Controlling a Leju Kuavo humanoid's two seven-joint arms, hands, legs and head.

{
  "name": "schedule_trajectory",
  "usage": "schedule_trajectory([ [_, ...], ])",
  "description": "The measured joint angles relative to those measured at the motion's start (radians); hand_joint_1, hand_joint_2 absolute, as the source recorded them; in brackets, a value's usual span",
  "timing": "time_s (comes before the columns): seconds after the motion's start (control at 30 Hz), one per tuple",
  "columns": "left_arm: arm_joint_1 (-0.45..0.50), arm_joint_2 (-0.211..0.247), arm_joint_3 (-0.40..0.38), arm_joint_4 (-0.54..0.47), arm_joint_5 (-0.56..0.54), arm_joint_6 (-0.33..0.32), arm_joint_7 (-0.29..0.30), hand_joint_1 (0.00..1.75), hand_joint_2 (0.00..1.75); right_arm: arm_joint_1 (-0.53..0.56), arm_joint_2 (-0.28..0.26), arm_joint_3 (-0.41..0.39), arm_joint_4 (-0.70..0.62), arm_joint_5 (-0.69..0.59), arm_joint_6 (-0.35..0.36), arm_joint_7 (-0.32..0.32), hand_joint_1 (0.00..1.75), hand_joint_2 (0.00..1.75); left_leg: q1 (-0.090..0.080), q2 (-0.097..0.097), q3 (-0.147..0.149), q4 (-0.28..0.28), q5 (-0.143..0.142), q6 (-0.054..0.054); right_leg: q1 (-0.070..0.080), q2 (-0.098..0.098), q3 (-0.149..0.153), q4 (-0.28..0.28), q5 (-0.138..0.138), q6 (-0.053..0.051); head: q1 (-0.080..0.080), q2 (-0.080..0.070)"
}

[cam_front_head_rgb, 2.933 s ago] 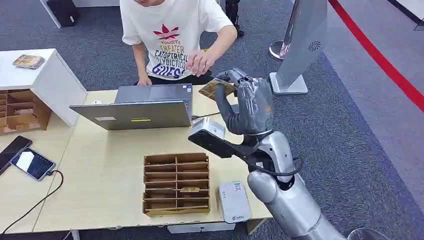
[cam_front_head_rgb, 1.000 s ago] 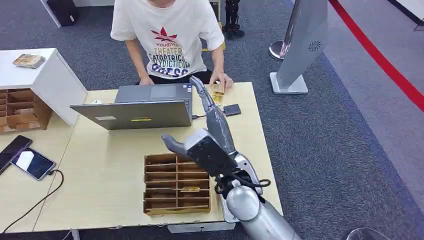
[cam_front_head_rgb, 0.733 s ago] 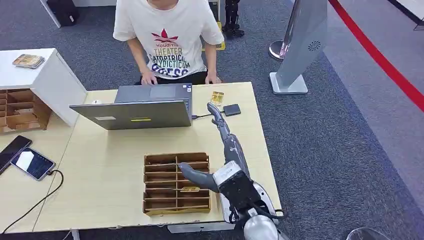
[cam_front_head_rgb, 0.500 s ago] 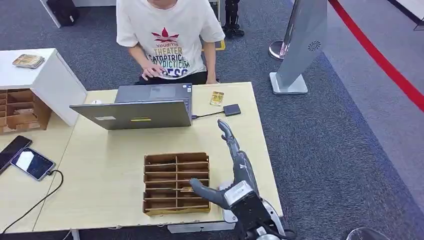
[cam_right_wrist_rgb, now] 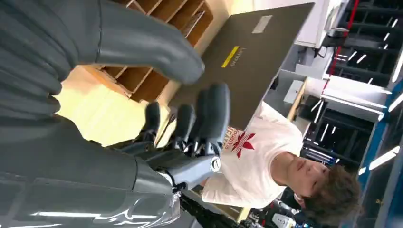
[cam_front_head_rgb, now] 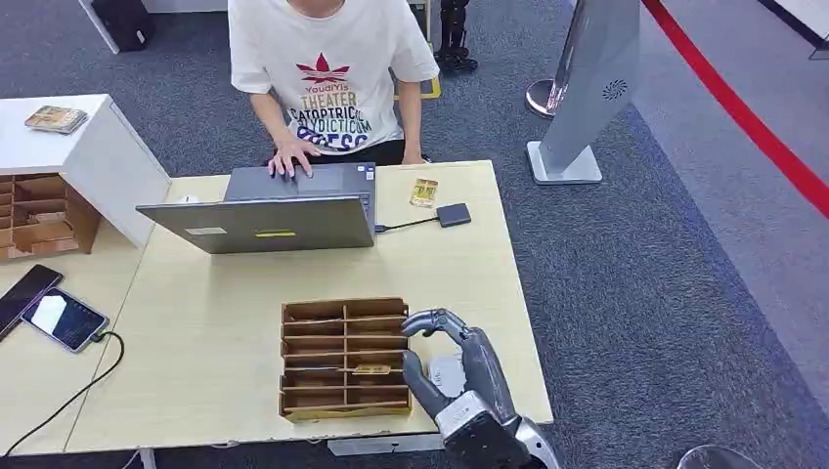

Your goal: Pass the card to the sensor for recognition and then transmit it.

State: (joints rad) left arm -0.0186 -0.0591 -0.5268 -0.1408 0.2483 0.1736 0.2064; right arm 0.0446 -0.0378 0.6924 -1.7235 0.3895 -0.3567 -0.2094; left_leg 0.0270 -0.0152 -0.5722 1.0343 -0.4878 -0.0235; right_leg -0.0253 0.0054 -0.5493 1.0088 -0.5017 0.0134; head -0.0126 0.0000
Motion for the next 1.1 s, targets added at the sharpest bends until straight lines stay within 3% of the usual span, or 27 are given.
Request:
schedule_trajectory([
  [0.23,0.000,-0.002,0.000,0.000,0.006,0.002,-0.001,0.00,0.00,0.000,-0.008,0.016,0.020,0.064,-0.005,-0.001,1.75,1.75,0.000,0.000,0.000,0.000,0.000,0.000,0.000,0.000,0.000,0.000,0.000,0.000,0.000,0.000],
  [0.3,0.000,-0.002,0.000,0.001,0.007,0.002,-0.001,0.00,0.00,-0.003,-0.010,0.028,0.031,0.100,-0.009,0.000,1.36,1.75,0.000,0.000,0.000,0.000,0.000,0.000,0.000,0.000,0.000,0.000,0.000,0.000,0.000,0.000],
  [0.37,0.000,-0.003,0.000,0.001,0.009,0.003,-0.001,0.00,0.00,-0.007,-0.010,0.039,0.041,0.144,-0.015,0.005,0.75,1.75,0.000,0.000,0.000,0.000,0.000,0.000,0.000,0.000,0.000,0.000,0.000,0.000,0.000,0.000],
  [0.67,0.000,-0.005,0.000,0.005,0.017,0.003,-0.002,0.00,0.00,-0.033,-0.013,0.089,0.094,0.290,-0.047,0.035,0.73,1.75,0.000,0.000,0.000,0.000,0.000,0.000,0.000,0.000,0.000,0.000,0.000,0.000,0.000,0.000],
  [1.0,0.000,-0.005,0.000,0.005,0.033,0.002,-0.003,0.00,0.00,-0.086,-0.017,0.143,0.166,0.435,-0.057,0.085,1.08,1.75,0.000,0.000,0.000,0.000,0.000,0.000,0.000,0.000,0.000,0.000,0.000,0.000,0.000,0.000],
  [1.07,0.000,-0.005,0.000,0.005,0.036,0.001,-0.003,0.00,0.00,-0.097,-0.017,0.154,0.182,0.451,-0.059,0.092,1.03,1.75,0.000,0.000,0.000,0.000,0.000,0.000,0.000,0.000,0.000,0.000,0.000,0.000,0.000,0.000],
  [1.1,0.000,-0.005,0.000,0.005,0.036,0.001,-0.003,0.00,0.00,-0.102,-0.017,0.158,0.188,0.456,-0.059,0.092,1.15,1.75,0.000,0.000,0.000,0.000,0.000,0.000,0.000,0.000,0.000,0.000,0.000,0.000,0.000,0.000],
])
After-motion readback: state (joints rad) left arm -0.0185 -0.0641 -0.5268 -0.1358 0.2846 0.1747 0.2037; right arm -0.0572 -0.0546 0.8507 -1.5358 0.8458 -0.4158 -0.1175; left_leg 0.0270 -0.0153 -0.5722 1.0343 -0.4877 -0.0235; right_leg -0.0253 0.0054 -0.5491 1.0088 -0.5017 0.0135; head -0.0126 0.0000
